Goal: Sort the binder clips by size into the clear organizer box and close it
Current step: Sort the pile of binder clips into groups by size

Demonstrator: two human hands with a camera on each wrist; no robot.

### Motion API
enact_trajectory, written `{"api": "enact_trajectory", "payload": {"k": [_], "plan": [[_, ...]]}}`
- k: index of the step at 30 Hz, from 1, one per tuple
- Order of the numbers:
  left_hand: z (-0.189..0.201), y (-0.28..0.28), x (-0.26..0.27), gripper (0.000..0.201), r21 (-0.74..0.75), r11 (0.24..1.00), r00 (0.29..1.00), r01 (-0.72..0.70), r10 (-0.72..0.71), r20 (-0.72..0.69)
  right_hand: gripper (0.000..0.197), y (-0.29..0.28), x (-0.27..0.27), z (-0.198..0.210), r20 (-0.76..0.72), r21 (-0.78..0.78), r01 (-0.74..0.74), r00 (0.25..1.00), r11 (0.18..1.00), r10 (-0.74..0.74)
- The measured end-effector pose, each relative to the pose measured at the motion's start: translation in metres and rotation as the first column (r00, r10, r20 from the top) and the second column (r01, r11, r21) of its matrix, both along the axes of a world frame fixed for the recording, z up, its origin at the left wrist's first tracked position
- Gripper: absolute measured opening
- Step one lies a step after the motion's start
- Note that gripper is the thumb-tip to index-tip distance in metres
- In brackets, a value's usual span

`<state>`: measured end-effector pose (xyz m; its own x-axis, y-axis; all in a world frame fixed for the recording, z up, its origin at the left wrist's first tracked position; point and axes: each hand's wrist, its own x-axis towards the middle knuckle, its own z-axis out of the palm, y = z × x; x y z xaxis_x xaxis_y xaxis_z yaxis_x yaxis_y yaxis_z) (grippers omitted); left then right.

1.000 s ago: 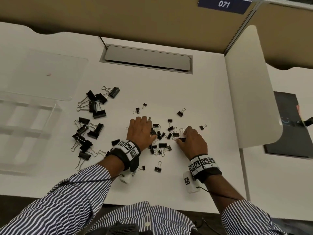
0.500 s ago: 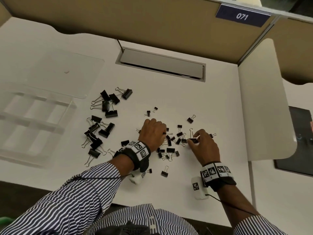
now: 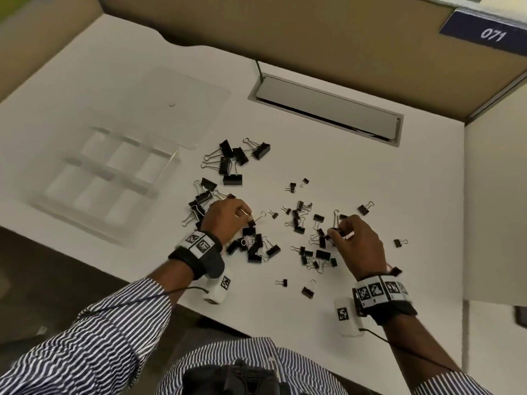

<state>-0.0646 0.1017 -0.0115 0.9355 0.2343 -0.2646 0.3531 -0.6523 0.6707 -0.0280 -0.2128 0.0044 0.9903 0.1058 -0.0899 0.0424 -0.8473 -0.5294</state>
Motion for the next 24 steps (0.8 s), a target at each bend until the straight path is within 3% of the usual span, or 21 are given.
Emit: {"api": "enact_trajectory", "payload": {"k": [13, 18, 21, 24], "plan": [[-0.009, -0.015, -0.036, 0.018, 0.037, 0.988, 0.983, 0.153, -0.156, 0.094, 0.020, 0.028, 0.003, 0.009, -0.037, 0.031, -0.099, 0.994, 0.995, 0.100], [-0.003, -0.001, -0.036, 0.018, -0.042, 0.990, 0.977, 0.135, -0.126, 0.172, 0.021, 0.044, 0.005, 0.004, -0.052, 0.082, -0.202, 0.977, 0.976, 0.207], [0.008, -0.002, -0.030, 0.023, -0.242, 0.968, 0.991, 0.068, -0.038, 0.129, 0.026, 0.064, 0.005, 0.005, -0.070, 0.124, -0.332, 0.937, 0.935, 0.342], [0.016, -0.002, -0.022, 0.035, -0.258, 0.957, 0.989, 0.133, -0.111, 0.098, 0.033, 0.088, 0.005, 0.007, -0.082, 0.093, -0.457, 0.882, 0.885, 0.464]]}}
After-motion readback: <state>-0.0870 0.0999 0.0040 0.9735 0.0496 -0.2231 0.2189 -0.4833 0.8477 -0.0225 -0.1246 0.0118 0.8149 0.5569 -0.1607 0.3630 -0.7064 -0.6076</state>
